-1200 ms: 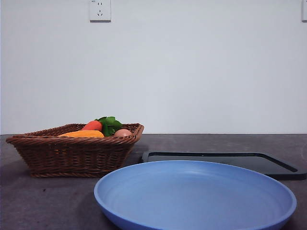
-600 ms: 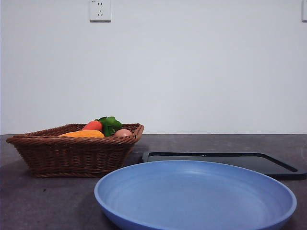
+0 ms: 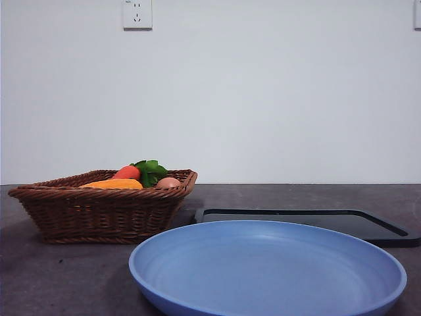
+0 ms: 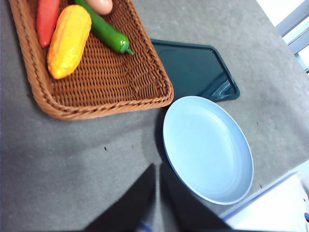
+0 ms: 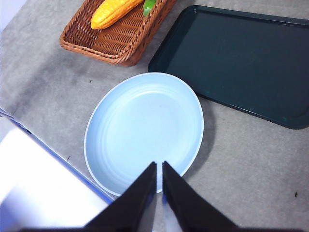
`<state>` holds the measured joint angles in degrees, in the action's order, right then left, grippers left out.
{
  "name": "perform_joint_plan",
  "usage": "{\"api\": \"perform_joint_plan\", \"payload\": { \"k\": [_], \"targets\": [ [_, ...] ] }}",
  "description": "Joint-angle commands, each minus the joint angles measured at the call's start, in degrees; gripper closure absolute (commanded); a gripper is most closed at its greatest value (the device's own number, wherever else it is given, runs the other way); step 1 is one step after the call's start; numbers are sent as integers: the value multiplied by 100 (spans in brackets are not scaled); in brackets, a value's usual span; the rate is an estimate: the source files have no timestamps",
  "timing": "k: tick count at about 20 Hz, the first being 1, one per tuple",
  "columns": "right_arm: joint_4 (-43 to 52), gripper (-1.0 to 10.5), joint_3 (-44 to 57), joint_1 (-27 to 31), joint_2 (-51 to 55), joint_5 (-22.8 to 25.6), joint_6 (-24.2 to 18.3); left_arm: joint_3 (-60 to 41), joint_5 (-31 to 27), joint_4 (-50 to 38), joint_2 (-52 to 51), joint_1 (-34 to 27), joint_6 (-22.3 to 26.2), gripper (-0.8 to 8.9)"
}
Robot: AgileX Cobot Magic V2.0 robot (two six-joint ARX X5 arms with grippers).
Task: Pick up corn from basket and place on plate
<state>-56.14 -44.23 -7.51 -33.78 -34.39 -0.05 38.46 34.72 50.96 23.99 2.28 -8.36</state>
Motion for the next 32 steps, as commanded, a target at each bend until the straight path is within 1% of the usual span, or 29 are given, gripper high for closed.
{"api": "perform_joint_plan", "payload": {
  "k": [1,2,3,4,7,10,12,23,26,29,31,32],
  "targets": [
    [66,797,-85,-24,-24,-2,-37,125,20,-146,31,4,-28,550],
    [79,700,-85,-24,-26,-2,15,125,20,-173,31,4,-28,446],
    [94,647,-85,-24,-44,-2,103,125,20,-170,31,4,-28,393],
    [107,643,-87,-24,-107,-13,151,125,20,-170,31,4,-26,383],
    [109,643,-85,-24,-411,-13,286,125,20,-177,31,4,-26,384],
    [197,643,-87,-31,-949,-13,319,125,20,-256,31,4,-28,384],
    [420,643,-87,-109,-1419,-11,420,125,20,-284,31,4,-28,384],
    [1871,668,-87,-831,-4310,33,409,125,20,-284,31,4,-26,384],
    [2127,691,-87,-1016,-4806,81,411,125,20,-282,31,4,-26,384],
    [2216,709,-87,-1150,-5130,339,387,125,20,-280,31,4,-26,384],
    [2286,713,-87,-1178,-5283,339,389,125,20,-278,31,4,-28,384],
    [2317,738,-87,-1191,-5322,337,389,125,20,-278,31,4,-28,384]
  ]
}}
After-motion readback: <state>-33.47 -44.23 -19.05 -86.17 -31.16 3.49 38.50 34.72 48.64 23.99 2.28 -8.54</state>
